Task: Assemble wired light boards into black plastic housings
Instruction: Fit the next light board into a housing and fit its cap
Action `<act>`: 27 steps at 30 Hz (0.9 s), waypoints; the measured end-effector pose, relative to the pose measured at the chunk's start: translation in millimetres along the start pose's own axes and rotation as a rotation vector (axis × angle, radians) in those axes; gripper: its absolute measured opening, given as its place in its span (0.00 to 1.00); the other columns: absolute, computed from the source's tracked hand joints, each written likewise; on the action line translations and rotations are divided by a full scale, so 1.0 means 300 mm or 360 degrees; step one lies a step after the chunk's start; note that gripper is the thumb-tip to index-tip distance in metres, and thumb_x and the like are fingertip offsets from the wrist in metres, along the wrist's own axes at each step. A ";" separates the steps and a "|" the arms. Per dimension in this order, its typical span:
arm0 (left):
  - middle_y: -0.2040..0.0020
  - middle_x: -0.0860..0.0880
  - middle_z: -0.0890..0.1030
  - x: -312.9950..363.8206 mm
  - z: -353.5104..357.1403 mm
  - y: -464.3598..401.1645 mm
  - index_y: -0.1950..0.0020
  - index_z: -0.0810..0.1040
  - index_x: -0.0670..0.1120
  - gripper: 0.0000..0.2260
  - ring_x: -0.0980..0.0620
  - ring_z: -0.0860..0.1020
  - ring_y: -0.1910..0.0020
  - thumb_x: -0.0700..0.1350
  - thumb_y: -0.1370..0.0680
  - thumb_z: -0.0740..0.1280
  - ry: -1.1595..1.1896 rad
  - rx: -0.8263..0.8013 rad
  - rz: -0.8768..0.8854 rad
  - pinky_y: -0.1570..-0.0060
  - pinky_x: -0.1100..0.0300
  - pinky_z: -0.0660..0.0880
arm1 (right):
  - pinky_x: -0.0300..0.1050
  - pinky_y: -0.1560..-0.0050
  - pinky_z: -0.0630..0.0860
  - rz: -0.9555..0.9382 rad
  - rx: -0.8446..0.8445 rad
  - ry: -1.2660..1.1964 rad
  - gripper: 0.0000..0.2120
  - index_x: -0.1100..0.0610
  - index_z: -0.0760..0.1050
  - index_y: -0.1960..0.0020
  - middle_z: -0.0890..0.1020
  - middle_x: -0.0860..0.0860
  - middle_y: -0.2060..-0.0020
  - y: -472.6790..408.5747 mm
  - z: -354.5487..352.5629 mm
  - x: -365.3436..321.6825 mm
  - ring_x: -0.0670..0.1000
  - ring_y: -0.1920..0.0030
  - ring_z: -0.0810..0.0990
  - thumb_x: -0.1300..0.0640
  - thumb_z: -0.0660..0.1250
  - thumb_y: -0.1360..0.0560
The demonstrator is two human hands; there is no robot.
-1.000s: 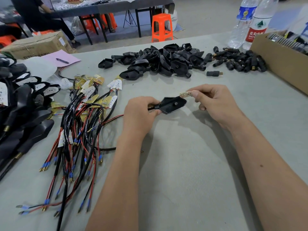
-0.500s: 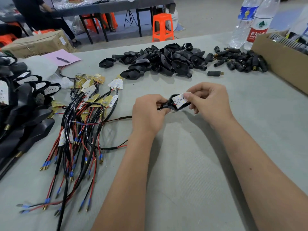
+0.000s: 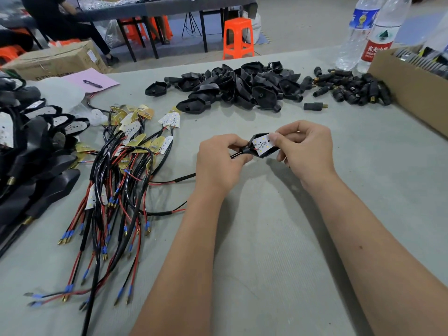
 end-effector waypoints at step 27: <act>0.71 0.55 0.81 -0.047 -0.096 -0.023 0.57 0.86 0.52 0.07 0.52 0.77 0.71 0.39 0.25 0.77 0.0151 -0.0086 0.0046 0.66 0.59 0.74 | 0.32 0.74 0.68 0.0572 -0.0341 -0.0961 0.06 0.60 0.86 0.58 0.84 0.55 0.64 -0.034 -0.047 -0.011 0.47 0.71 0.75 0.62 0.76 0.34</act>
Point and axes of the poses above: each hand's wrist, its own y-axis away from the middle knuckle, its own z-axis out of the palm, x = y × z, the point moved 1 cm from there along -y, towards the middle knuckle
